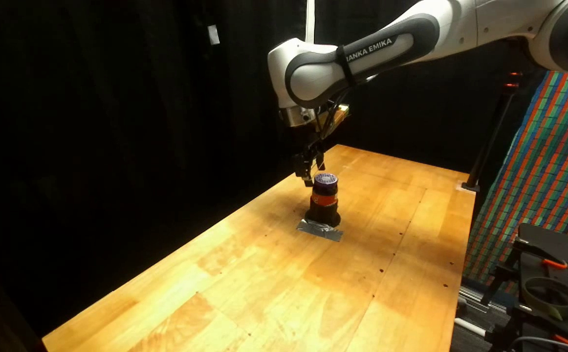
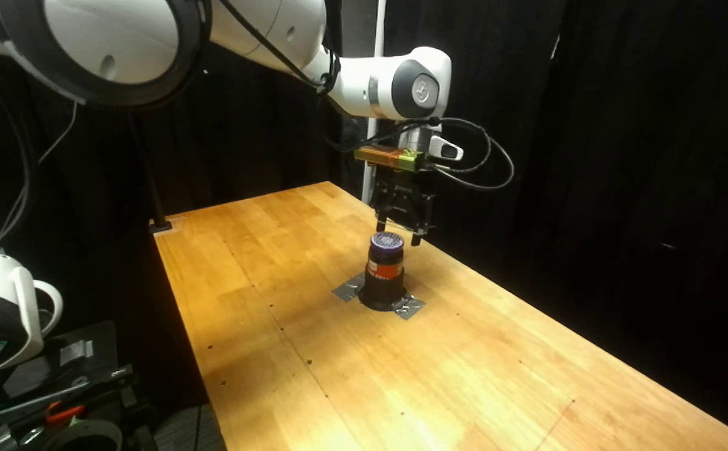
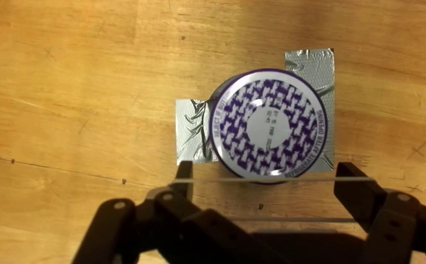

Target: Put the rubber band around the brown cup

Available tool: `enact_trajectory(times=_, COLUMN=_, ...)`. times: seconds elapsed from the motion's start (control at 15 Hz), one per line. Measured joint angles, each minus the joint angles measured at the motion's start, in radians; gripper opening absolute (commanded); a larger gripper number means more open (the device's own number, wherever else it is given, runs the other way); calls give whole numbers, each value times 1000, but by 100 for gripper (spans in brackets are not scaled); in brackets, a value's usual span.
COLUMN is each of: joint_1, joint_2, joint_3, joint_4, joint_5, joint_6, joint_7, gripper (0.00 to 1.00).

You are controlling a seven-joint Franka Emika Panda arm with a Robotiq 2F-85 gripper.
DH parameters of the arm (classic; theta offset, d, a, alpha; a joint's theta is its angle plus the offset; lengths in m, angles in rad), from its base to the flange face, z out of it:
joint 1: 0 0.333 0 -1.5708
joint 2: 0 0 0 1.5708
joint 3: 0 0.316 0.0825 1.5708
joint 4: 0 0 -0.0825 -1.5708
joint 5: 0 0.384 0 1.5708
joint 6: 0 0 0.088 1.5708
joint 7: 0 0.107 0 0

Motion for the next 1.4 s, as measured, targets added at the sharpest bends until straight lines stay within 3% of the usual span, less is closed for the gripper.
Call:
enact_trajectory(times=0.73, joint_1=2, joint_2=123, joint_3=0, joint_4=163, joint_5=0, joint_6=-200, joint_7=0, gripper=100)
enact_trajectory(times=1.07, joint_1=2, joint_2=102, joint_3=13, joint_4=142, joint_5=1, joint_6=-259, joint_7=-15, gripper=100)
enact_trajectory(times=1.4, joint_1=-4, joint_2=37, joint_3=22, joint_4=17, joint_5=9, joint_6=-257, joint_7=-44, gripper=100)
